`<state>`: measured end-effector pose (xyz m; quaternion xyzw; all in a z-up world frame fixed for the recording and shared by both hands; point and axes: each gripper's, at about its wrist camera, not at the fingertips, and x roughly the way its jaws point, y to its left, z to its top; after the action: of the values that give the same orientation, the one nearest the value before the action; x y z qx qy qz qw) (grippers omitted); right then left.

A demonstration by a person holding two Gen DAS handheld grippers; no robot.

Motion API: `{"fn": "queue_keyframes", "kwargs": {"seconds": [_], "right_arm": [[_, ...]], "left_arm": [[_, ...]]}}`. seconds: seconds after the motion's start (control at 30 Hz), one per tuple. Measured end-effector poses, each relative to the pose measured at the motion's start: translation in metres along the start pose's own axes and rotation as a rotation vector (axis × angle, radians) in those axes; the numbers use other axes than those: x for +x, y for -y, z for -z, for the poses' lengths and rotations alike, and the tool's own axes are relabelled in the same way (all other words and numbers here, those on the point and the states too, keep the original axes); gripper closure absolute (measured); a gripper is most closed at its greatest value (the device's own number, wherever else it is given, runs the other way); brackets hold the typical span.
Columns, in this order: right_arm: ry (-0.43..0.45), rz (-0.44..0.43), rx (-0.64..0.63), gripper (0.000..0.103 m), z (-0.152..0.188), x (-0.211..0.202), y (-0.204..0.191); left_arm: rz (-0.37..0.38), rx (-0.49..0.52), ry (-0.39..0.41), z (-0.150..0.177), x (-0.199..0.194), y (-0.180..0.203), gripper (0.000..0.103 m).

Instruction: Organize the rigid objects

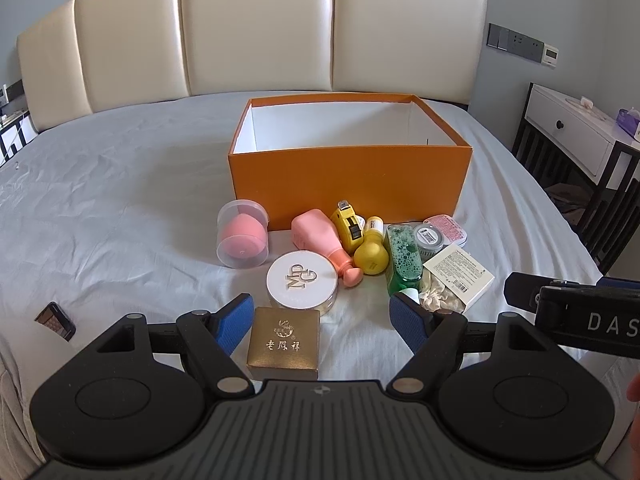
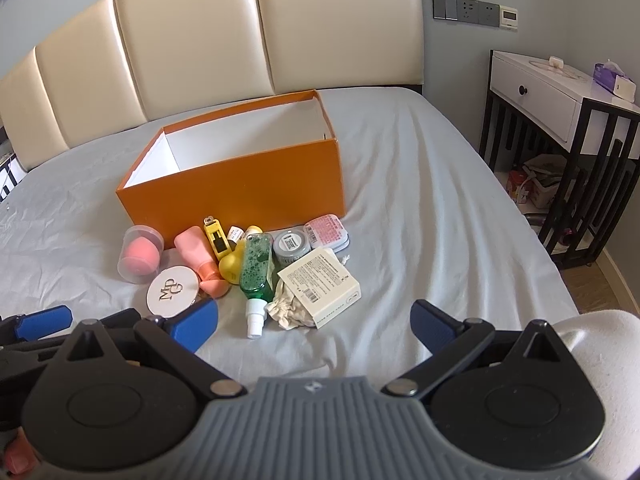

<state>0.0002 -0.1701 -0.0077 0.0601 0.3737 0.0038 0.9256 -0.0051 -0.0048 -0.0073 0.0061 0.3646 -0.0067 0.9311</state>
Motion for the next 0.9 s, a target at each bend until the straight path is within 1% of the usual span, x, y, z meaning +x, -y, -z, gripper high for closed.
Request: {"fn": "queue_keyframes", "kwargs": {"seconds": [0.27, 0.37, 0.4, 0.43, 0.5, 0.57, 0.6, 0.63, 0.7, 0.73, 0.77, 0.8, 0.83, 0.9], "right_arm": [[-0.003, -0.029, -0.009, 0.003, 0.0, 0.004, -0.003], [0.013, -0.03, -0.015, 0.003, 0.001, 0.006, -0.004], [0.01, -0.024, -0.024, 0.003, 0.001, 0.008, -0.005], [-0.003, -0.021, -0.039, 0.007, 0.001, 0.011, -0.005], [-0.039, -0.021, -0.054, 0.011, 0.001, 0.019, -0.005], [-0.057, -0.032, -0.045, 0.011, 0.001, 0.025, -0.003], [-0.06, -0.039, -0.04, 0.013, 0.002, 0.028, -0.002], [-0.065, -0.045, -0.041, 0.019, 0.002, 0.03, -0.002], [-0.074, -0.056, -0.057, 0.025, 0.002, 0.037, -0.005], [-0.071, -0.057, -0.063, 0.025, 0.002, 0.039, -0.007], [-0.067, -0.059, -0.067, 0.025, 0.002, 0.042, -0.009], [-0.064, -0.064, -0.07, 0.025, 0.001, 0.045, -0.011], [-0.058, -0.072, -0.068, 0.025, 0.0, 0.048, -0.012], [-0.061, -0.075, -0.068, 0.025, -0.003, 0.055, -0.015]], "left_arm": [[0.001, -0.018, -0.006, -0.001, 0.003, -0.004, 0.013], [0.018, -0.011, -0.007, 0.0, 0.006, -0.006, 0.018], [0.031, -0.006, -0.01, 0.0, 0.008, -0.008, 0.022], [0.042, -0.005, -0.018, 0.001, 0.011, -0.01, 0.023], [0.063, -0.004, -0.044, 0.003, 0.019, -0.015, 0.026], [0.079, -0.003, -0.078, 0.004, 0.026, -0.02, 0.03], [0.092, -0.012, -0.098, 0.005, 0.031, -0.023, 0.032], [0.107, -0.027, -0.117, 0.005, 0.034, -0.027, 0.032], [0.133, -0.069, -0.167, 0.004, 0.044, -0.036, 0.032], [0.133, -0.093, -0.193, 0.004, 0.049, -0.04, 0.031], [0.124, -0.112, -0.215, 0.003, 0.054, -0.042, 0.029], [0.101, -0.115, -0.242, 0.002, 0.059, -0.044, 0.02], [0.073, -0.103, -0.256, 0.002, 0.064, -0.044, 0.016], [0.046, -0.074, -0.271, 0.001, 0.071, -0.042, 0.016]]}}
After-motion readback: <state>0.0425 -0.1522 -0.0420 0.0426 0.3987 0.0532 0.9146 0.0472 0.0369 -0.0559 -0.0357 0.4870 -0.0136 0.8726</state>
